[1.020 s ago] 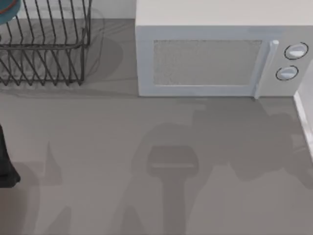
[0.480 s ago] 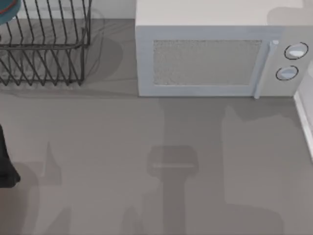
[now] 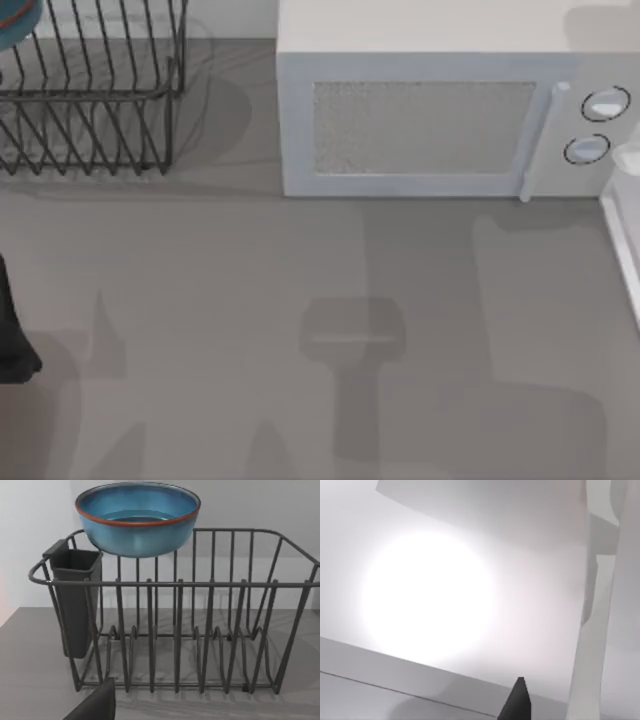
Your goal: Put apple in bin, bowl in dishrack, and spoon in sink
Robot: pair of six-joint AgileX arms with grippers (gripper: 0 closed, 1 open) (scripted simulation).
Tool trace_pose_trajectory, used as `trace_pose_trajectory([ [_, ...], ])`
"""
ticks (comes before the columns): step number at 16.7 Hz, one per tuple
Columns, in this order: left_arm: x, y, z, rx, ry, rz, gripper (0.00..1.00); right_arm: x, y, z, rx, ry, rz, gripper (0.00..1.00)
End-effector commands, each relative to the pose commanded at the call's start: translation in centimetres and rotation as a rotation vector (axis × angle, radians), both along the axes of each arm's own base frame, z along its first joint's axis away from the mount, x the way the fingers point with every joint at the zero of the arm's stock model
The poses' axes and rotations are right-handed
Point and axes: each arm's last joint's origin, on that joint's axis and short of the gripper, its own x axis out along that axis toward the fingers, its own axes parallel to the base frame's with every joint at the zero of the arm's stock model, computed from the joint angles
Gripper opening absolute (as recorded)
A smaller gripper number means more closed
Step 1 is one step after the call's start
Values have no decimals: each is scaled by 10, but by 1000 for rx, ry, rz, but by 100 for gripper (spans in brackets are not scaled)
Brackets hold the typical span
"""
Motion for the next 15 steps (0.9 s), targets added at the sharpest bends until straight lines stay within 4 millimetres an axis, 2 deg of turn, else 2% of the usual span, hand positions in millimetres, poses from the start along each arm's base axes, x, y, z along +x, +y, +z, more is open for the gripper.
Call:
trace_pose_trajectory([
  [7, 0, 0, 0, 0, 0, 0, 100, 2, -2, -5, -3, -4, -3, 0],
  [15, 0, 0, 0, 0, 0, 0, 100, 1, -1, -42, 1, 7, -1, 0],
])
